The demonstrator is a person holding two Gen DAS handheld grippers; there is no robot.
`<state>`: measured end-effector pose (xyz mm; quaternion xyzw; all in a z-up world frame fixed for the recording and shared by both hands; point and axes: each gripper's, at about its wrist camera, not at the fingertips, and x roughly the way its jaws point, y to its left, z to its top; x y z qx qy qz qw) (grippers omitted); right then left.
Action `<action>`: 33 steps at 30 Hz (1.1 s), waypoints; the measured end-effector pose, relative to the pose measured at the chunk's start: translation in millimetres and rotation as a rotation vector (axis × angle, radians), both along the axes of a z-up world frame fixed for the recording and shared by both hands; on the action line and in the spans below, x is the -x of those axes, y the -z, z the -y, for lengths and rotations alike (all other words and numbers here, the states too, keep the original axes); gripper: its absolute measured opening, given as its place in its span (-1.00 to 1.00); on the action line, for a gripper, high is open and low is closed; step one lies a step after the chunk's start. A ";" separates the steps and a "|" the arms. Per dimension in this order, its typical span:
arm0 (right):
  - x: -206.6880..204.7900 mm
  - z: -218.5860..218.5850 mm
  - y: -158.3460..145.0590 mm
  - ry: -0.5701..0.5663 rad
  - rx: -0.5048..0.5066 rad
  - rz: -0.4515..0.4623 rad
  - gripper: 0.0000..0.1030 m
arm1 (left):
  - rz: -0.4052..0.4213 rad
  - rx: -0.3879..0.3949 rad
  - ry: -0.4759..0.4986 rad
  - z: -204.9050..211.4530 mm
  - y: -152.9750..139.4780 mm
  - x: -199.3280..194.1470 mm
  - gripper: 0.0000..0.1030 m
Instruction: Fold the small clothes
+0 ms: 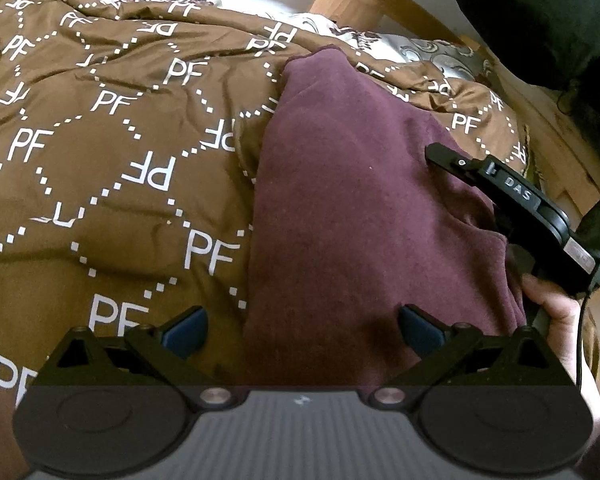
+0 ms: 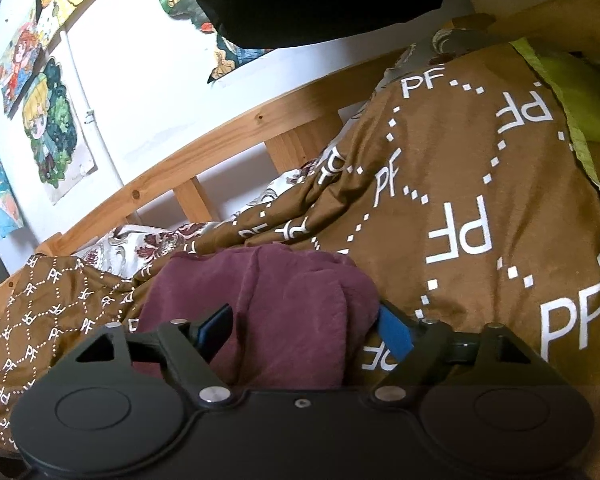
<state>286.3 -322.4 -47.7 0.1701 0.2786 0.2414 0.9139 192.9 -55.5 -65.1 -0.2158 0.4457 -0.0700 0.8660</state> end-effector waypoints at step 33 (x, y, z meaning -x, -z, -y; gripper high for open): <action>-33.6 -217.2 -86.3 -0.237 0.067 0.150 -0.59 | 0.192 -0.070 -0.246 -161.1 -32.5 22.5 -0.22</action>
